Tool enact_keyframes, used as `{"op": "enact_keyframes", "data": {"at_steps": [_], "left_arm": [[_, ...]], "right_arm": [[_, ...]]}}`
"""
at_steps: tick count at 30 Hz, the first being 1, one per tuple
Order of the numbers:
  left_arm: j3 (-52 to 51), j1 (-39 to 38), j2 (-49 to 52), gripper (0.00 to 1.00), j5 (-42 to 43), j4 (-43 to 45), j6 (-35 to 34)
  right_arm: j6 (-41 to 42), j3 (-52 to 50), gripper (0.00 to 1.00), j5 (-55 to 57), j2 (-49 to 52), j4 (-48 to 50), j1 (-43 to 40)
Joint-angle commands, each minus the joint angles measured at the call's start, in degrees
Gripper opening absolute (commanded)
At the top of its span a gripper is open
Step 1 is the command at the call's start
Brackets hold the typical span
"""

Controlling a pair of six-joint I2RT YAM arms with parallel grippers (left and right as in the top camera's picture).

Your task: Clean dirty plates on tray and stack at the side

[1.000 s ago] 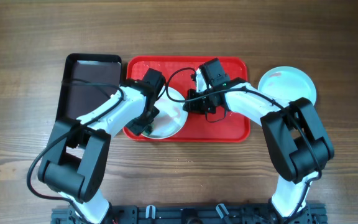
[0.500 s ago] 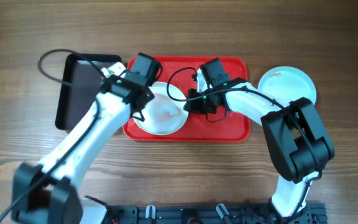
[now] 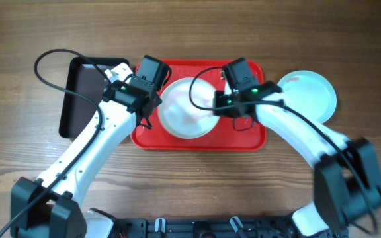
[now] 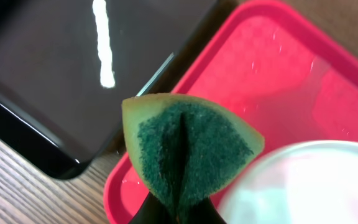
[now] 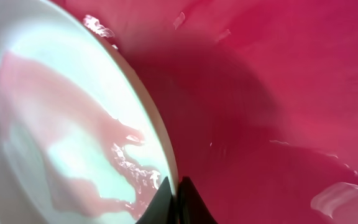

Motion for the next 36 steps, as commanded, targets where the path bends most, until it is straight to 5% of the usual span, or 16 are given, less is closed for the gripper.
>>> {"op": "enact_keyframes", "data": {"at_steps": [1,10,36], "left_arm": [[0.48,-0.17,3.54,0.04,6.16,0.68,0.76],[0.48,-0.17,10.27,0.04,20.79,4.7,6.78],[0.48,-0.15,11.39,0.04,21.2,4.96,6.75]], "right_arm": [[-0.68,0.17,0.04,17.38,-6.97,-2.1,0.39],[-3.04,0.17,0.04,41.68,-16.87,-5.92,4.42],[-22.29,0.17,0.04,78.58,-17.35,-0.2,20.46]]}}
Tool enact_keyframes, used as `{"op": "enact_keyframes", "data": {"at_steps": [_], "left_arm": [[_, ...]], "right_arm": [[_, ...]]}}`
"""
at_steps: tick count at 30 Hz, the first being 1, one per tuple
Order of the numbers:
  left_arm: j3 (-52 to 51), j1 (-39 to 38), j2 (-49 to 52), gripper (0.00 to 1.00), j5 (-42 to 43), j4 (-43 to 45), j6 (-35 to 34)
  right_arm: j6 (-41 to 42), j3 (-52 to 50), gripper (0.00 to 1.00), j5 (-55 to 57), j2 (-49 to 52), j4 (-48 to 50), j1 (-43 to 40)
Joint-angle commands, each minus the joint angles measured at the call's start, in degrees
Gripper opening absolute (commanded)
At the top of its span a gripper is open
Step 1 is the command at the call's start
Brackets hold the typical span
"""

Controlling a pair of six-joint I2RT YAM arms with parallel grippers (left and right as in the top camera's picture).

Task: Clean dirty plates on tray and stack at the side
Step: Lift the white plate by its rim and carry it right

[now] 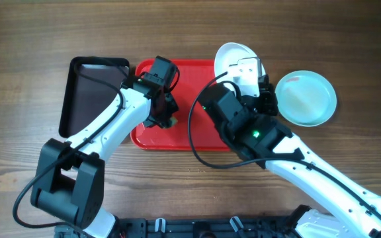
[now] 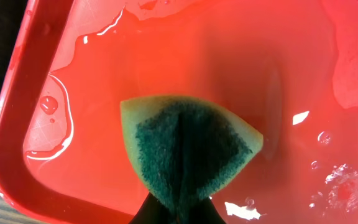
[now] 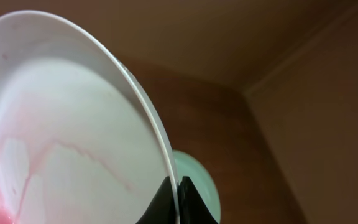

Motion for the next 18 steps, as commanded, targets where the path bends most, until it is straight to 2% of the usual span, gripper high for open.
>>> {"op": "enact_keyframes", "data": {"at_steps": [1,8,14,18], "left_arm": [[0.48,-0.15,0.57,0.04,0.48,0.2,0.92],[0.48,-0.15,0.57,0.04,0.48,0.2,0.92],[0.48,-0.17,0.57,0.04,0.48,0.17,0.92],[0.48,-0.15,0.57,0.04,0.48,0.17,0.92]], "right_arm": [[-8.11,0.17,0.04,9.7,-0.74,3.28,1.9],[-21.64,0.17,0.04,16.46,-0.72,15.15,3.54],[-26.64,0.17,0.04,18.1,-0.72,21.07,3.58],[-26.58,0.15,0.04,18.1,-0.72,21.33,3.58]]}}
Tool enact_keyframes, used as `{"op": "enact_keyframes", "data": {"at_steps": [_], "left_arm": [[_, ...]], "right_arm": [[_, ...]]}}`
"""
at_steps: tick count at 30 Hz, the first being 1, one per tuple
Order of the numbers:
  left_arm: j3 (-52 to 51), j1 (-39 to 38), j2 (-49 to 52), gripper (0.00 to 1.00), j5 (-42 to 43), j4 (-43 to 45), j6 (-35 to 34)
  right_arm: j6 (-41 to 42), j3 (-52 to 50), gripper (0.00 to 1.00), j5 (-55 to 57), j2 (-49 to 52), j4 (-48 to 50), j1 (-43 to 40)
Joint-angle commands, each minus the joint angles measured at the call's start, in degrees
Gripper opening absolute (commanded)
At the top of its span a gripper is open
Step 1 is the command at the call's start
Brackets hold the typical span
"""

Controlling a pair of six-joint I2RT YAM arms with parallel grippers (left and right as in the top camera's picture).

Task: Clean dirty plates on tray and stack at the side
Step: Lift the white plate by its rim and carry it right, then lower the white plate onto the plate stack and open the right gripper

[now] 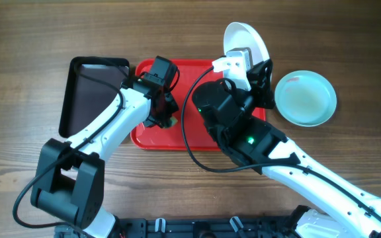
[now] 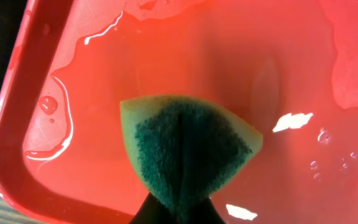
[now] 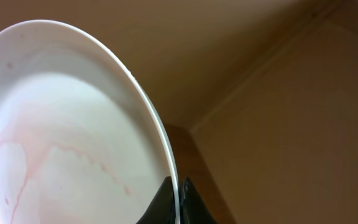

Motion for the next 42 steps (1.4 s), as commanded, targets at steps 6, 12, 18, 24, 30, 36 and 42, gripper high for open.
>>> {"op": "enact_keyframes", "data": {"at_steps": [6,12,18,24,30,36,42], "left_arm": [[0.48,-0.15,0.57,0.04,0.46,0.15,0.9],[0.48,-0.15,0.57,0.04,0.46,0.2,0.9],[0.48,-0.15,0.57,0.04,0.48,0.13,0.9],[0.48,-0.15,0.57,0.04,0.46,0.17,0.9],[0.48,-0.15,0.57,0.04,0.46,0.15,0.9],[0.48,-0.15,0.57,0.04,0.46,0.17,0.92],[0.48,-0.15,0.57,0.04,0.46,0.31,0.92]], "right_arm": [[-2.08,0.17,0.04,2.4,-0.72,0.42,0.37],[0.22,0.17,0.04,-1.95,-0.72,-0.7,0.35],[25.92,0.15,0.04,-25.73,-0.46,-16.57,-1.86],[39.21,0.11,0.04,-52.35,0.72,-24.06,-14.25],[38.34,0.11,0.04,-72.17,0.83,-24.26,-30.18],[38.66,0.07,0.04,-82.03,1.27,-27.1,-48.28],[40.11,-2.62,0.04,-82.44,5.03,-24.79,-64.65]]}}
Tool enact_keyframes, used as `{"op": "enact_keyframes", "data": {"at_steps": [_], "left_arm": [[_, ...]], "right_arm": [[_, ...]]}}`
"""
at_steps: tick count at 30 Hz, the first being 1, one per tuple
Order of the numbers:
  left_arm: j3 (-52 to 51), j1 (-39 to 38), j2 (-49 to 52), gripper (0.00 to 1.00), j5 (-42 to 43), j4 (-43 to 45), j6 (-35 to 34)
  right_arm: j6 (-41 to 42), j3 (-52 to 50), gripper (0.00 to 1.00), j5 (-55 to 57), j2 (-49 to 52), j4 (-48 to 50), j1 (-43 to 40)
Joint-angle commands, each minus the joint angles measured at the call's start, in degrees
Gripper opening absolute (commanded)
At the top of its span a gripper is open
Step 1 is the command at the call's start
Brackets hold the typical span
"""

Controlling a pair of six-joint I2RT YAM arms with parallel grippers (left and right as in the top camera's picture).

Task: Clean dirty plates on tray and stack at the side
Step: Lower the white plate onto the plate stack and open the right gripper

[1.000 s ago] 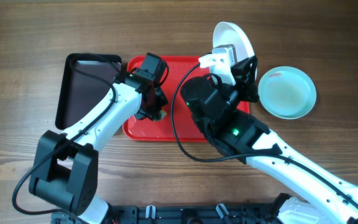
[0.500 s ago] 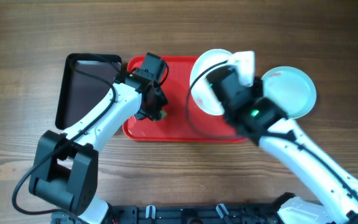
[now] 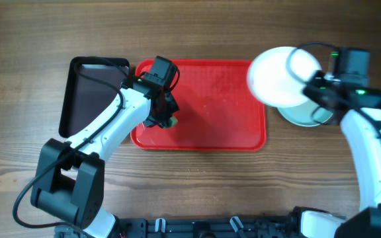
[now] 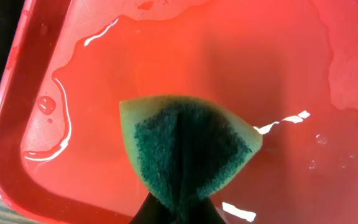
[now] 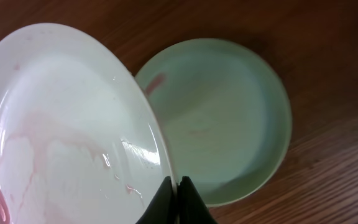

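My right gripper (image 5: pixel 178 183) is shut on the rim of a white plate (image 5: pixel 67 130) with faint pink streaks, held in the air over the red tray's right edge and partly over a pale green plate (image 5: pixel 229 118) on the table. In the overhead view the white plate (image 3: pixel 280 76) covers the green plate's (image 3: pixel 303 118) left part. My left gripper (image 4: pixel 179 208) is shut on a folded yellow-green sponge (image 4: pixel 188 146) just above the wet red tray (image 4: pixel 166 56), near its front left corner.
A black tray (image 3: pixel 84 92) lies left of the red tray (image 3: pixel 223 112). Water puddles and drops cover the red tray floor. Bare wooden table surrounds both trays.
The right arm has swung out to the right; the white plate, which was tipped up above the tray's far edge, is now held flatter over the green plate. The left gripper and sponge have not moved.
First the white plate lay on the red tray, the right gripper on its rim and the sponge beside it. Then the plate was lifted and tipped above the tray's far right, the sponge over the bare tray. Now the plate hangs over the green plate.
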Motion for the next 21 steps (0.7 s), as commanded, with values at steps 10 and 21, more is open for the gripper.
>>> {"op": "enact_keyframes", "data": {"at_steps": [10,21], "left_arm": [[0.48,-0.15,0.57,0.04,0.24,0.31,0.92],[1.88,0.2,0.26,0.04,0.39,0.0,6.19]], "right_arm": [[1.81,-4.52,0.04,-3.74,13.14,7.34,-13.51],[-2.84,-4.09,0.34,-11.08,14.34,4.5,-12.66]]}}
